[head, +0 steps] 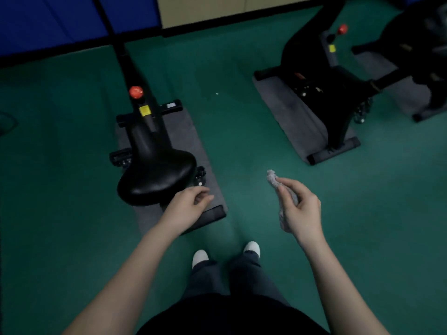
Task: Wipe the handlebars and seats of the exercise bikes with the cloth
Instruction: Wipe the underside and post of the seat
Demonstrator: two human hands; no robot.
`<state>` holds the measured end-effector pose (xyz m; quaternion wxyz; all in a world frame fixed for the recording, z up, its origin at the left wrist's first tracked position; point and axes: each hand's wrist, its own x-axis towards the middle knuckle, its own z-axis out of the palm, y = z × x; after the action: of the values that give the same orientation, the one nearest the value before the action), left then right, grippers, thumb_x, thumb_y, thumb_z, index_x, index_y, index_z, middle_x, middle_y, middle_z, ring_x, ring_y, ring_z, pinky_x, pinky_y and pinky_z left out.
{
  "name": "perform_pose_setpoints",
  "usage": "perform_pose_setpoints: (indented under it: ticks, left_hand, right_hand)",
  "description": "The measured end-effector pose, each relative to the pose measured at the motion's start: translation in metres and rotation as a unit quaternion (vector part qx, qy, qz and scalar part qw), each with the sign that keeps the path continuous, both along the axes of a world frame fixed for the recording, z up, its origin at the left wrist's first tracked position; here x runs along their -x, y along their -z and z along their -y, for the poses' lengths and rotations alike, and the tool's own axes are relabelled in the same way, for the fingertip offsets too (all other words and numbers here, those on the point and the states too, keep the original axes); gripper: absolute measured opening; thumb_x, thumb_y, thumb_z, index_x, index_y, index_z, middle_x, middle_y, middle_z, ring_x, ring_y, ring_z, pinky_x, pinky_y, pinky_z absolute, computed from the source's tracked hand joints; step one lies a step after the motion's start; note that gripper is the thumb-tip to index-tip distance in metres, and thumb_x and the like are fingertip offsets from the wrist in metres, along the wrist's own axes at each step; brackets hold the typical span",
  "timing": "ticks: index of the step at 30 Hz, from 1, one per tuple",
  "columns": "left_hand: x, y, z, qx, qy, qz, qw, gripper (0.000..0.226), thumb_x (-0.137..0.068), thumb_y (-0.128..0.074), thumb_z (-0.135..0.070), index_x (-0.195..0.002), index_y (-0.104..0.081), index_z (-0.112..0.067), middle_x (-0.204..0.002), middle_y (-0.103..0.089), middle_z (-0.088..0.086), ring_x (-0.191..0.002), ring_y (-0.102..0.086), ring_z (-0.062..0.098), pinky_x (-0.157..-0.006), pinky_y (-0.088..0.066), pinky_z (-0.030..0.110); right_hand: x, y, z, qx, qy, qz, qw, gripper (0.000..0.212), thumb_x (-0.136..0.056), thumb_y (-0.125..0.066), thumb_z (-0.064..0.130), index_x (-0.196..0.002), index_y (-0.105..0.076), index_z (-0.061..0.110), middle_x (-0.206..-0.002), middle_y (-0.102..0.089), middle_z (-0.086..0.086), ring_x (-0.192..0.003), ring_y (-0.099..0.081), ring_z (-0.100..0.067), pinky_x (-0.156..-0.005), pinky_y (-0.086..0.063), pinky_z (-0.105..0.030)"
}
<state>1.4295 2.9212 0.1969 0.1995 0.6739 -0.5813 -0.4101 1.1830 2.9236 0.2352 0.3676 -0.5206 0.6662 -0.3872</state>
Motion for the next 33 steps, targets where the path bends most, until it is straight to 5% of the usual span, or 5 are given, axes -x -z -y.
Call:
perform_pose_setpoints:
  ticks: [3, 18, 33]
  left_hand:
    - [0.025, -0.008, 0.011, 0.003, 0.056, 0.031, 0.998, 0.031, -0.092, -0.062, -0.03, -0.118, -0.065, -0.015, -0.106, -0.066, -0.002, -0.094, -0.06, 0.008, -0.082, -0.038, 0.013]
    - [0.264, -0.031, 0.07, 0.016, 0.21, 0.104, 0.972, 0.033, -0.093, -0.059, -0.032, -0.121, -0.062, -0.015, -0.113, -0.064, 0.0, -0.101, -0.058, 0.012, -0.094, -0.042, 0.025]
    - [0.398, -0.035, 0.144, 0.015, 0.271, 0.148, 0.951, 0.042, -0.095, -0.052, -0.04, -0.129, -0.056, -0.016, -0.124, -0.058, 0.0, -0.114, -0.054, 0.017, -0.102, -0.039, 0.037]
  right_hand:
    - [0.031, -0.003, -0.008, 0.02, 0.035, -0.044, 0.998, 0.015, -0.092, -0.061, 0.016, -0.099, -0.072, 0.022, -0.096, -0.072, 0.007, -0.089, -0.064, -0.007, -0.081, -0.047, -0.019]
    - [0.273, 0.006, -0.04, 0.004, 0.176, -0.023, 0.984, 0.013, -0.093, -0.06, 0.017, -0.097, -0.072, 0.02, -0.079, -0.062, 0.019, -0.074, -0.061, -0.021, -0.071, -0.051, -0.044]
    - [0.396, -0.006, 0.018, 0.008, 0.225, 0.034, 0.974, 0.01, -0.092, -0.062, 0.027, -0.094, -0.072, 0.03, -0.067, -0.054, 0.013, -0.06, -0.051, -0.014, -0.05, -0.04, -0.019]
